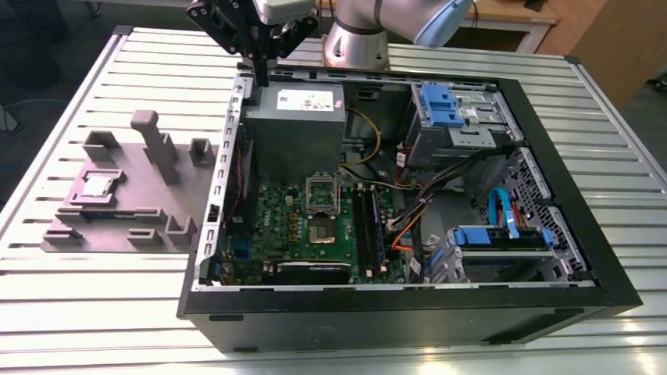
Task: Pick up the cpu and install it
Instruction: 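Reach for the cpu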
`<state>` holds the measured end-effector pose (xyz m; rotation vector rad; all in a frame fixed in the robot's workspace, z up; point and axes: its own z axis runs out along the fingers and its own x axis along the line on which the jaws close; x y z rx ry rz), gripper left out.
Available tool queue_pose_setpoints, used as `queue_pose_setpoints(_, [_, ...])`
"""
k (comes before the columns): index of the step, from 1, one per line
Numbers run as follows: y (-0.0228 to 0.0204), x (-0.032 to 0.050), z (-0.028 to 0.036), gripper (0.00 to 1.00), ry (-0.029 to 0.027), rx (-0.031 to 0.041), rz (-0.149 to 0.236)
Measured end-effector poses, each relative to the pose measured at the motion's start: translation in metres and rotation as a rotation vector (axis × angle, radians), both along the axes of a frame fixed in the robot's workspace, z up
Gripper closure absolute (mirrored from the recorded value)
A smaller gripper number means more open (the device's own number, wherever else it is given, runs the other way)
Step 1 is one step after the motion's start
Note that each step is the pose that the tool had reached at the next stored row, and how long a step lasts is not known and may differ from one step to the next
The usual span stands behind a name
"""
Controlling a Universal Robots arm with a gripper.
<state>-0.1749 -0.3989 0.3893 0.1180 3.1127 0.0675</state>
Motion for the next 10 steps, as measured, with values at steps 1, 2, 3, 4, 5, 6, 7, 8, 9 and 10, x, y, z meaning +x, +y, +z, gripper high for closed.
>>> queue_pose_setpoints(1, [0.0000, 0.0000, 0.0000, 0.90, 0.0000, -0.0001, 0.000])
queue_pose_setpoints(2, [0.0000, 0.0000, -0.0001, 0.90, -0.0001, 0.0001, 0.000])
queue_pose_setpoints(3, [0.0000, 0.0000, -0.0001, 0.90, 0.0000, 0.0001, 0.000])
queue_pose_setpoints(4, [0.0000, 0.0000, -0.0001, 0.90, 0.0000, 0.0000, 0.000])
queue_pose_setpoints(5, [0.0000, -0.0004, -0.0002, 0.90, 0.0000, 0.0000, 0.000])
queue_pose_setpoints(6, [0.0000, -0.0009, -0.0006, 0.90, -0.0001, 0.0001, 0.000])
queue_pose_setpoints(7, [0.0000, -0.0009, -0.0006, 0.90, -0.0001, 0.0001, 0.000])
queue_pose_setpoints(8, [0.0000, -0.0009, -0.0006, 0.90, 0.0000, 0.0000, 0.000])
queue_pose_setpoints(9, [0.0000, -0.0010, -0.0007, 0.90, -0.0001, 0.0001, 0.000])
queue_pose_setpoints(10, [0.0000, -0.0010, -0.0007, 0.90, 0.0000, 0.0001, 0.000])
